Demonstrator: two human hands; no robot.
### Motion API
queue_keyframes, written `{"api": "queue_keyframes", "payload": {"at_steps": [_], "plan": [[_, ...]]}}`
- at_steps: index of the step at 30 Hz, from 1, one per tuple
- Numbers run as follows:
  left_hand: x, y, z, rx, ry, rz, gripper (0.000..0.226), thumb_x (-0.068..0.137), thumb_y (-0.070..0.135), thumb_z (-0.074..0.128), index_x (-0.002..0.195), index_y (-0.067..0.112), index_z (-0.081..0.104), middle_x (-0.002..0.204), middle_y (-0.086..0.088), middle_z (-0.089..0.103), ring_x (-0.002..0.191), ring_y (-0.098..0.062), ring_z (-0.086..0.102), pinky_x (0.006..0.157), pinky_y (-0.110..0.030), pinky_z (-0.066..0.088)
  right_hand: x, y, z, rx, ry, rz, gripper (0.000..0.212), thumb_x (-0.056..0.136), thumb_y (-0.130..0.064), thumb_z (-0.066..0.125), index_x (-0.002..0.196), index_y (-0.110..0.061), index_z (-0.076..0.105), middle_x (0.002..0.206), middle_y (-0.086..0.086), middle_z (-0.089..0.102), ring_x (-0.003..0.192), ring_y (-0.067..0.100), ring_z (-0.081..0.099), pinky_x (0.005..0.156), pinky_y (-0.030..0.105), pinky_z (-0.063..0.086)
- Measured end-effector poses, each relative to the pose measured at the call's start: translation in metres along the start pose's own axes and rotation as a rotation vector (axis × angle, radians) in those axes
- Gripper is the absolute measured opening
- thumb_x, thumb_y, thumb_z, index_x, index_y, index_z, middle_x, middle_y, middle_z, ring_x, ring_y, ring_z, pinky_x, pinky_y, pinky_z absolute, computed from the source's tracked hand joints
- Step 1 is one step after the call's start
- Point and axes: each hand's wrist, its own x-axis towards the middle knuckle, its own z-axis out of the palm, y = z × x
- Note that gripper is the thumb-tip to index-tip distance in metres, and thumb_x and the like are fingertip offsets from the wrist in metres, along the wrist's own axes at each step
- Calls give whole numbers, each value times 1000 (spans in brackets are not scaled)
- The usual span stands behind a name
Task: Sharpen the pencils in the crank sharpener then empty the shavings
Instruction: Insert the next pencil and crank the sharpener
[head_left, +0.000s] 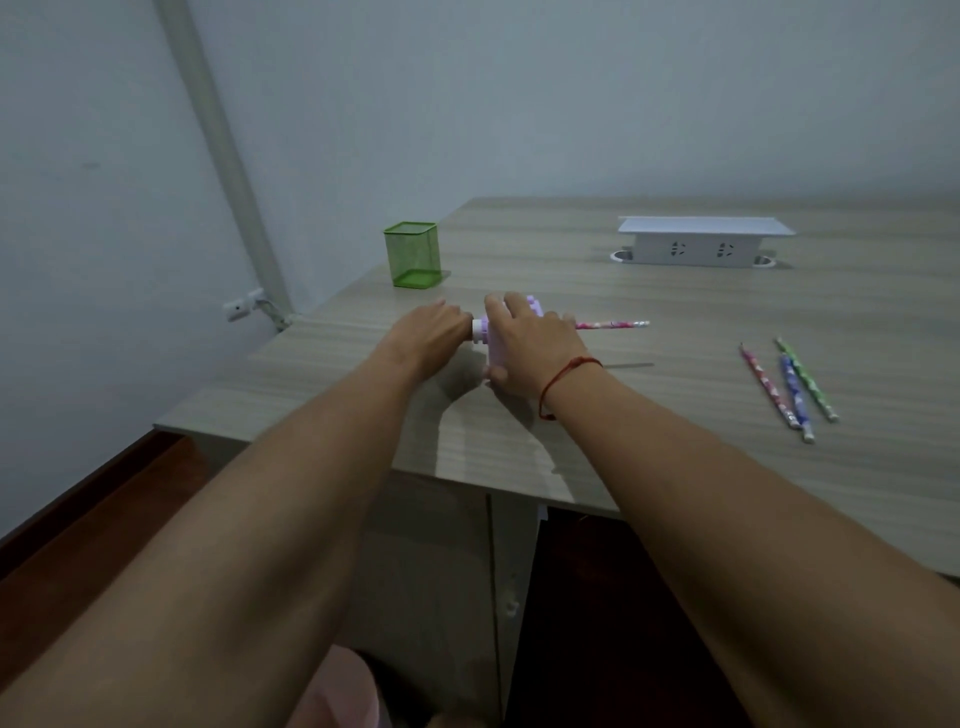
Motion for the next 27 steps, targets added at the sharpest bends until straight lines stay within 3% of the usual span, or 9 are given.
{"api": "queue_keyframes", "payload": {"at_steps": [5,10,16,20,23,27], "plan": [[-2,-4,-2,16,33,16,21,97,1,35,109,2,52,112,-18,58,108,-35,56,102,-39,38,-2,1,1,-24,23,-24,74,82,-42,66,141,-16,29,139,6,41,108,36,58,91,53,46],[1,-4,-22,-13,133,-4,22,100,4,36,113,2,53,112,-17,59,106,-32,52,79,-38,40,0,1,-1,-8,5,-15,76,81,-42,69,140,-16,30,139,7,43,109,34,58,88,49,49],[-17,1,-36,-92,231,7,24,99,4,38,116,0,54,112,-20,60,102,-36,56,83,-43,45,4,-4,-4,3,-6,29,64,85,-32,66,138,-14,36,137,8,44,119,32,53,89,47,48],[-44,14,-35,-192,296,24,17,97,2,44,108,1,57,106,-19,61,94,-34,59,75,-40,48,9,-5,-2,44,-26,74,59,86,-33,66,135,-15,39,138,9,45,126,30,48,93,48,46],[-59,23,-27,-243,270,8,16,97,7,47,108,3,58,107,-16,64,96,-28,60,75,-31,44,12,-6,1,54,-29,94,60,83,-31,67,133,-15,39,138,9,43,122,32,50,96,50,45],[-63,34,-12,-248,110,-36,15,94,11,52,106,7,60,108,-13,65,96,-26,62,81,-33,50,13,-5,4,56,-8,90,57,85,-32,64,134,-16,39,139,7,42,124,30,49,96,47,43]]}}
